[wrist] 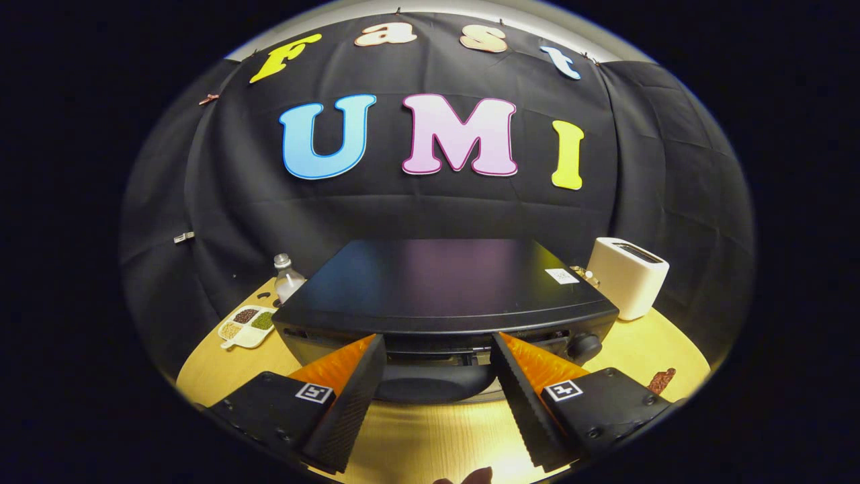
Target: Open the toaster oven, put the food inside, and close the toaster oven door.
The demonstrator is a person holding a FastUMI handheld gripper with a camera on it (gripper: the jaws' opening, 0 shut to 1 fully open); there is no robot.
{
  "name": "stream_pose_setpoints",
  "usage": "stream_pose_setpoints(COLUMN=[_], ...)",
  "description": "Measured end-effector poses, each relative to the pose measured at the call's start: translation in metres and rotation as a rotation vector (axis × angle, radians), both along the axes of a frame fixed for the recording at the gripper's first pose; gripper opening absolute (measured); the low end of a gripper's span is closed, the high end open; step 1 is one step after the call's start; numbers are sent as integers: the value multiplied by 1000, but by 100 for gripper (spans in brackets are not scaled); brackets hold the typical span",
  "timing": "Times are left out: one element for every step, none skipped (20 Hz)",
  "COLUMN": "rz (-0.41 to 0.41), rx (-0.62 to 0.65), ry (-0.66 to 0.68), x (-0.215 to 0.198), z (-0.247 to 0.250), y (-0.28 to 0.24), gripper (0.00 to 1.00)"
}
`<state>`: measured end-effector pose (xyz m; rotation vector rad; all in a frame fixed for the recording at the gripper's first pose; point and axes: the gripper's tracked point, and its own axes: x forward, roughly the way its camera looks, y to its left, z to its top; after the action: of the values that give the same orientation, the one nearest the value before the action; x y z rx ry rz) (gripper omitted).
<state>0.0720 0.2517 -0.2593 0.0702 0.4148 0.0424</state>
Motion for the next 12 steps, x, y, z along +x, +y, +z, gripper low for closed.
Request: stream_pose_setpoints(rz=[0, 3, 4, 4, 6, 10, 13, 17, 19, 20, 20, 20], rx=[1, -2, -2, 1, 9, 11, 8, 1, -4, -4, -4, -4], ry=[4, 7, 14, 25, 37, 47, 54, 59, 65, 72, 81, 92], x=[-6, -12, -19, -26, -33, -39, -46, -50, -55, -59, -64, -68], z=[-1, -2, -5, -8, -12, -14, -17, -19, -22, -24, -27, -30], y=[0, 0, -1, -1, -1, -1, -1, -1, -1, -1, -1, -2], gripper=[98, 98, 98, 98, 97, 97, 97, 97, 97, 97, 97, 97])
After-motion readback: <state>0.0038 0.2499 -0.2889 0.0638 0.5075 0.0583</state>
